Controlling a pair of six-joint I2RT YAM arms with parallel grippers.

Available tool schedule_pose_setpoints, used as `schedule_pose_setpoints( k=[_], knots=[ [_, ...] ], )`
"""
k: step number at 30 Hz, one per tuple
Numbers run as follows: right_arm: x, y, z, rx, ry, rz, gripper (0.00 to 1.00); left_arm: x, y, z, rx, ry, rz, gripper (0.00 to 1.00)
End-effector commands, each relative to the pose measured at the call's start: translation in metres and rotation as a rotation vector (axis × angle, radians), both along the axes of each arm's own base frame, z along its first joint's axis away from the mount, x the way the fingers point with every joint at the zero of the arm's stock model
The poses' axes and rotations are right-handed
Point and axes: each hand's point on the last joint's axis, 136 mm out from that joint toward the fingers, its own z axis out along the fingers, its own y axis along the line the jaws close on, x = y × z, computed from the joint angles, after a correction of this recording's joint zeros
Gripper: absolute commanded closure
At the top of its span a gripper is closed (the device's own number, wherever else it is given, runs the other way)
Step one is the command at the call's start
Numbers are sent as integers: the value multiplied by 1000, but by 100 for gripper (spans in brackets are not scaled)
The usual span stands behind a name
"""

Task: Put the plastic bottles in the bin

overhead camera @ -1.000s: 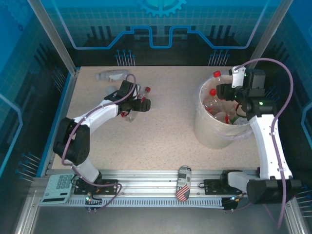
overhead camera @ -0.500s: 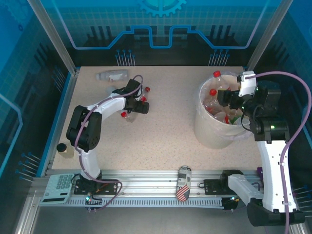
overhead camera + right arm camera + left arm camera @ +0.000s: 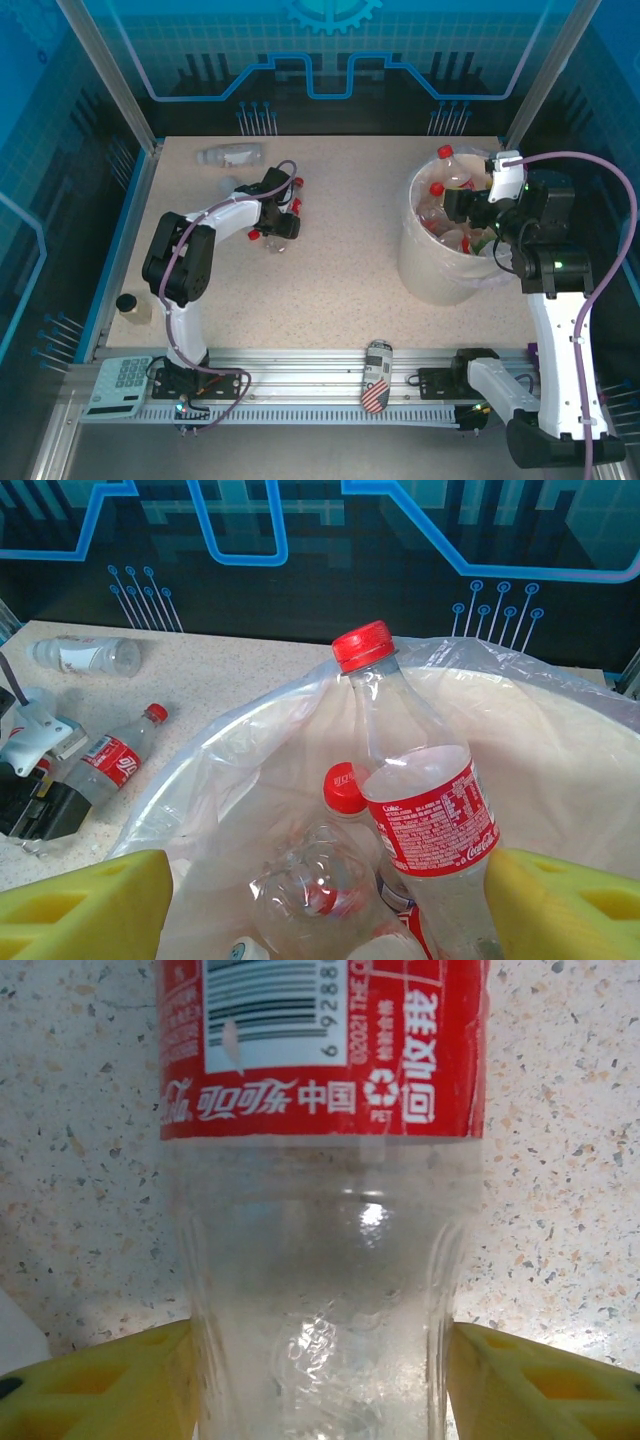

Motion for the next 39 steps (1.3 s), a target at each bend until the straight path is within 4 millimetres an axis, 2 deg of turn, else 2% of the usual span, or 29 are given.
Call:
schedule_pose_setpoints(
  k=[1,5,14,17,19,21,26,30,35,39],
  knots=[
    [-4,2,5,33,-13,7,18,1,2,16,-19,-23,9,39],
    [-6,8,14,64,-33,31,18,1,-5,38,-66,-85,-1,42],
    [-3,37,49,209,-92,155,19,-14,-34,114,-266,-322,-40,46],
    [8,50,53,257,-88,182,19,-23,-39,141,-279,-449,-49,45],
    [17,68,53,250,-81,212,19,-29,-42,156,-320,-493,-33,46],
    [26,90,51,216,-80,249,19,-38,-51,166,-383,-516,-35,49],
    [44,147,42,203,-36,359,19,-64,-90,184,-546,-610,-122,59],
    [58,186,21,189,30,418,17,-79,-104,199,-614,-701,-154,63],
    [74,216,-1,216,89,466,8,-90,-111,213,-681,-772,-190,65],
    [84,237,-19,256,148,508,5,-95,-117,214,-687,-793,-229,65]
  ],
)
